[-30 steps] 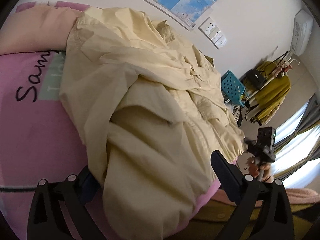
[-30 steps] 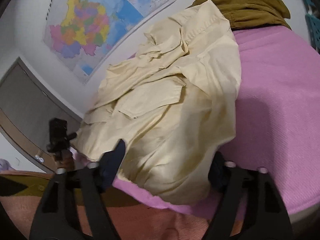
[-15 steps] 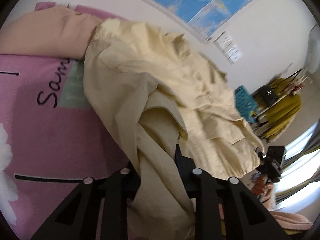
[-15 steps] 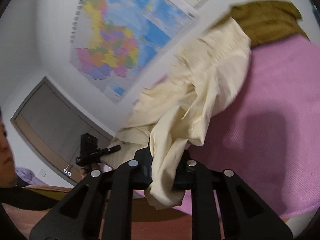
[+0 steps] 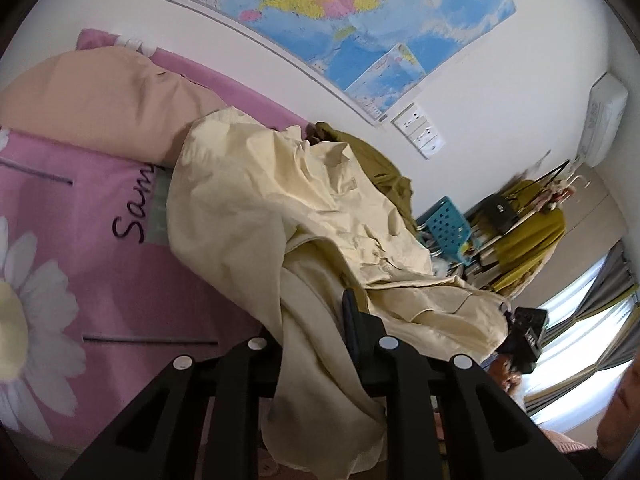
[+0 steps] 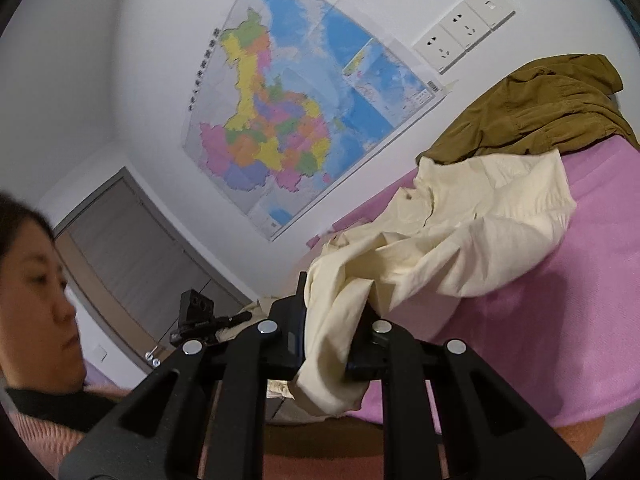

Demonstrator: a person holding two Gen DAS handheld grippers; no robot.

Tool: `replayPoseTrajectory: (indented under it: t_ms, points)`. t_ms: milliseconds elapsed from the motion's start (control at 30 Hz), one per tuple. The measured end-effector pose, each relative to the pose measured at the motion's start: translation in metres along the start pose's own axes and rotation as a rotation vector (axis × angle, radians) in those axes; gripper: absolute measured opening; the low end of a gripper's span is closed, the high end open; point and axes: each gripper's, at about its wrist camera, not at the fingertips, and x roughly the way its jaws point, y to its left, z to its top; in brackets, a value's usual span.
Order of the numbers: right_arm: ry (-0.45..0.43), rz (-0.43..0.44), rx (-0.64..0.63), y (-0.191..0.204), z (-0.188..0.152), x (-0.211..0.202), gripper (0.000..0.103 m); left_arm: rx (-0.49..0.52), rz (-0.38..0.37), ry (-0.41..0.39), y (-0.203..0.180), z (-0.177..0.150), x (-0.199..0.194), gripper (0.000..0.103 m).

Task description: Fold large clothes

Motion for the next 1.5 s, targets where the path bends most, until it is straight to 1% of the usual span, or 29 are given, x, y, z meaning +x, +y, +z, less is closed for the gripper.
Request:
replayPoseTrajectory:
  t_ms: [100,200,400,533,667,833,900,933,1100,1233,1300,1367,1467,1500]
  points:
    - [-0.021,-0.012,0.022,-0.003,0.018,0.011,0.014,0.003,0.008,0.001,-0.005,0.019,0.005,0.017]
    - [-0.036,-0.024,0.064,-0.012,0.041,0.023,0.015,0.005,0.031,0.006,-0.007,0.038,0.009,0.017]
    - [-0.034,-0.040,0.084,-0.022,0.085,0.053,0.015,0.015,0.078,0.022,-0.013,0.094,0.020,0.016]
    - [-0.029,-0.075,0.097,-0.033,0.110,0.073,0.016,0.035,0.119,0.029,-0.016,0.124,0.033,0.016]
    - [-0.017,-0.115,0.124,-0.052,0.134,0.095,0.016,0.033,0.168,0.057,-0.015,0.156,0.054,0.016]
    - [-0.005,-0.155,0.196,-0.085,0.161,0.125,0.017,0.032,0.221,0.089,-0.010,0.189,0.082,0.016]
    - [0.004,-0.184,0.192,-0.095,0.171,0.136,0.017,0.024,0.236,0.101,-0.006,0.199,0.091,0.016]
    - [0.006,-0.187,0.212,-0.101,0.173,0.140,0.017,0.019,0.240,0.108,-0.003,0.204,0.095,0.016]
    - [0.042,-0.242,0.277,-0.138,0.190,0.170,0.017,0.000,0.311,0.153,0.009,0.228,0.127,0.016]
    - [0.057,-0.295,0.312,-0.165,0.196,0.188,0.018,-0.016,0.347,0.181,0.021,0.242,0.150,0.016]
    - [0.068,-0.306,0.324,-0.176,0.197,0.196,0.018,-0.030,0.359,0.198,0.029,0.248,0.162,0.016]
    - [0.069,-0.321,0.347,-0.187,0.198,0.203,0.021,-0.063,0.363,0.218,0.038,0.253,0.173,0.017]
    - [0.074,-0.335,0.345,-0.194,0.198,0.211,0.030,-0.101,0.363,0.242,0.052,0.260,0.185,0.017]
    - [0.081,-0.335,0.326,-0.193,0.198,0.214,0.039,-0.114,0.366,0.250,0.058,0.261,0.189,0.017]
